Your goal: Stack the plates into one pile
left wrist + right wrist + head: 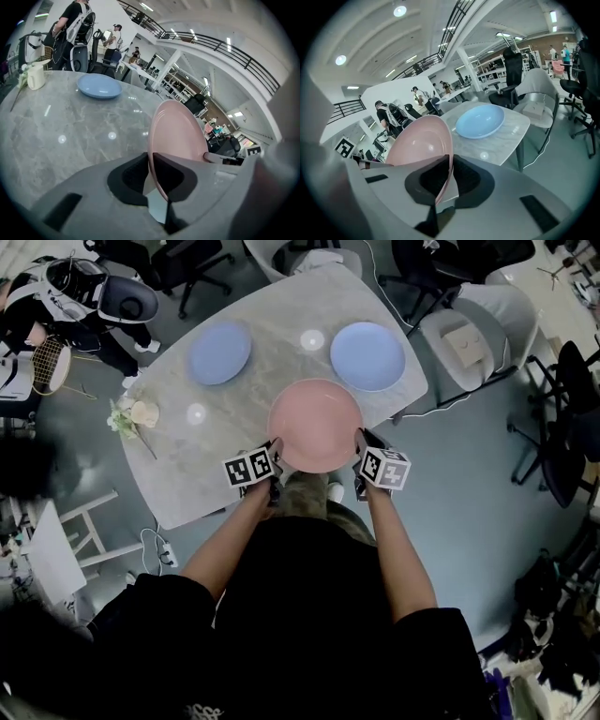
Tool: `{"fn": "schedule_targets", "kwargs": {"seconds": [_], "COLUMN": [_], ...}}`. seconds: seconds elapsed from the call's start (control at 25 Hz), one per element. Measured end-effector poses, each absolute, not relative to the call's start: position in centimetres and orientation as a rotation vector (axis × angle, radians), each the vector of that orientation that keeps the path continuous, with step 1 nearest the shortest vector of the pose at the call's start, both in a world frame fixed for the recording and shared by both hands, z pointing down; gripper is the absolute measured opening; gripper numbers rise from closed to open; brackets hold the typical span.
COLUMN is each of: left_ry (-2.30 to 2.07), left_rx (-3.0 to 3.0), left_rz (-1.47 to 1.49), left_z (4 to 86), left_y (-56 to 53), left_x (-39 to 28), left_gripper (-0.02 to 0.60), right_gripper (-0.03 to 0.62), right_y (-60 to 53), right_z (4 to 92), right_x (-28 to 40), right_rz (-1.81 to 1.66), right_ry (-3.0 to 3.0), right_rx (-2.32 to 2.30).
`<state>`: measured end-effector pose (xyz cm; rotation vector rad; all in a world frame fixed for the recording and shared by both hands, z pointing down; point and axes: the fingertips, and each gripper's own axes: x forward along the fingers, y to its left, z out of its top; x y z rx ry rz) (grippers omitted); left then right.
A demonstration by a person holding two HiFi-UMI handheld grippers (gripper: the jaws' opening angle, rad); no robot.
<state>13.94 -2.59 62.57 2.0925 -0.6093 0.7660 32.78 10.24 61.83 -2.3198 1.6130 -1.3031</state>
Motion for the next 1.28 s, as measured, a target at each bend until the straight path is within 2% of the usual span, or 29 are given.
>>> {"fn": "schedule_targets", "kwargs": {"seconds": [0.44, 0.8, 1.28], "left_ry": [-0.475, -0.426, -0.460], "left_rx": [2.116, 2.078, 2.010], "left_rz": [0.811, 0.840, 0.921], "left_z": [63.0, 65.3, 70.3], "left_y": [-1.2, -4.5, -9.2], "left_x": [24.5, 33.9, 40.3], "left_gripper": [0.041, 0.040, 0.043], "right_gripper": [0.035, 0.035, 0.034], "right_y": [13.7, 11.2, 5.2], "right_z": [62.0, 63.5, 68.5], "right_x": [41.8, 50.0, 57.5], "right_rz": [-1.353, -1.430, -1.586], "right_ry": [1.473, 1.481, 1.446], "right_rx": [-2.430, -2.456, -2.422]}}
